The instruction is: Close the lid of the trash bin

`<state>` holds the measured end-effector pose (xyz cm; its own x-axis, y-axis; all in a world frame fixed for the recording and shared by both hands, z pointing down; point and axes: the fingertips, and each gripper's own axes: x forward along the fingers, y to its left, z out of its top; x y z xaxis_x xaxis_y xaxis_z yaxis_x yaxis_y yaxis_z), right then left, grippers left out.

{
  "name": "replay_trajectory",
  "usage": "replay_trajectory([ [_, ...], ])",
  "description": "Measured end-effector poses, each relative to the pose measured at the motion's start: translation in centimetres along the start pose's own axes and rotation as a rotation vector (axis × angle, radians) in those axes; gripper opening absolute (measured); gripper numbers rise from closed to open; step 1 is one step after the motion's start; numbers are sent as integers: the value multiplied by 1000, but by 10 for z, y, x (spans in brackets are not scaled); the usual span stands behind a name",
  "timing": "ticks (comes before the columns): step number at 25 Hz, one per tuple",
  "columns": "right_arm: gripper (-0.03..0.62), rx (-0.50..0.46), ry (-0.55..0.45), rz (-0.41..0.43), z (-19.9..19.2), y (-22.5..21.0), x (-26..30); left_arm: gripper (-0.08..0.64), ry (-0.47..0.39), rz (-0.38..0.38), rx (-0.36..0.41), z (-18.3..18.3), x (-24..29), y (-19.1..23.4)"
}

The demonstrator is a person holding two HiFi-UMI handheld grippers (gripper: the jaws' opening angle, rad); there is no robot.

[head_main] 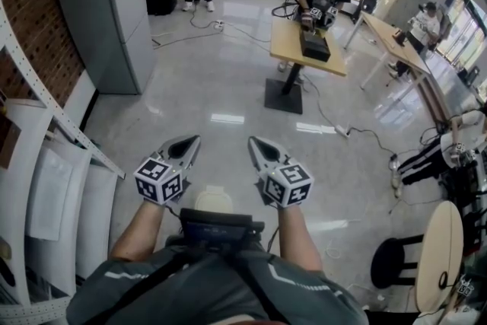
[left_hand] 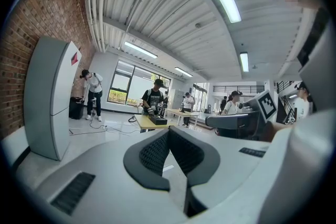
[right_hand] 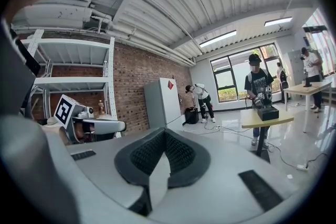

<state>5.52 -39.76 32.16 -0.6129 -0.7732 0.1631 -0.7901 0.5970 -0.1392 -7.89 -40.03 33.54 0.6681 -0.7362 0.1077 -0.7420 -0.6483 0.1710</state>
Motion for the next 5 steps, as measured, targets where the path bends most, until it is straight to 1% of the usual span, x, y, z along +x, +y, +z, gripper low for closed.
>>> replay_trajectory([
  [5,8,-3,1,-3,-1,1,0,-8,2,-3,3,0,0,-2],
])
